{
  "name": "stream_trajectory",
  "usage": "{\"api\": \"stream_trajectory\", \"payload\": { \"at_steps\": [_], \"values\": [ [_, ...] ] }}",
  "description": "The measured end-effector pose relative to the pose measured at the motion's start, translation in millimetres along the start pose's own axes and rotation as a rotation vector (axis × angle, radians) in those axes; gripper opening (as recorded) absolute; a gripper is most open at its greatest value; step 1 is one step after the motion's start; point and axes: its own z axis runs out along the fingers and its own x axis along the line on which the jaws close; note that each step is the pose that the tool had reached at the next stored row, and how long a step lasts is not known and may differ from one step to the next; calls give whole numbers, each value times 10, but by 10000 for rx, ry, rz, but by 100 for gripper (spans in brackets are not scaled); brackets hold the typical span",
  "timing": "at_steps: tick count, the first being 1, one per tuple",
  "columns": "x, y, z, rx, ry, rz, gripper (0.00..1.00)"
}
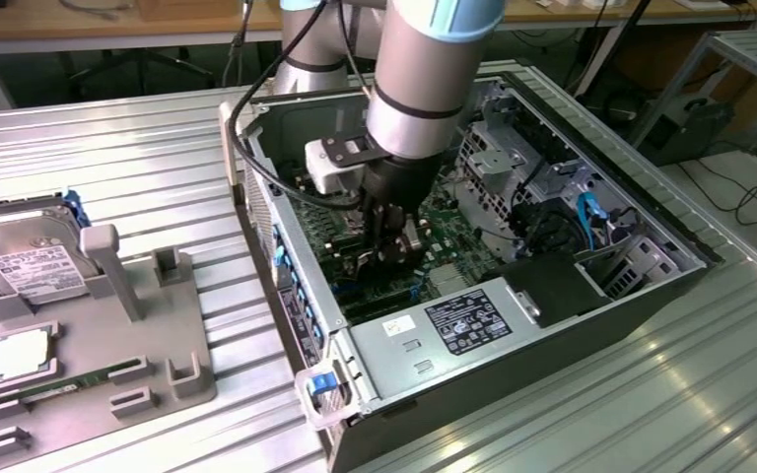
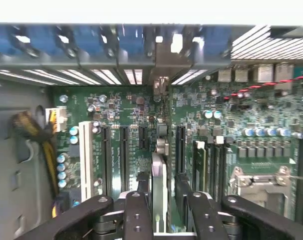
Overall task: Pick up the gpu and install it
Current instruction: 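Insert the gpu into the slot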
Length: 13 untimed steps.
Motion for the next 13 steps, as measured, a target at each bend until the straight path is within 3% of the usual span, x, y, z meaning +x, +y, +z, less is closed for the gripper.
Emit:
{"api": "stream_trajectory", "payload": {
  "at_steps": [3,6,10,13],
  "values": [
    [-4,0,-120,0,3,0,35],
    [-4,0,-118,3,-4,-2,34],
    [-4,0,-120,2,0,-2,15],
    [-4,0,-120,1,0,-2,11]
  ]
}}
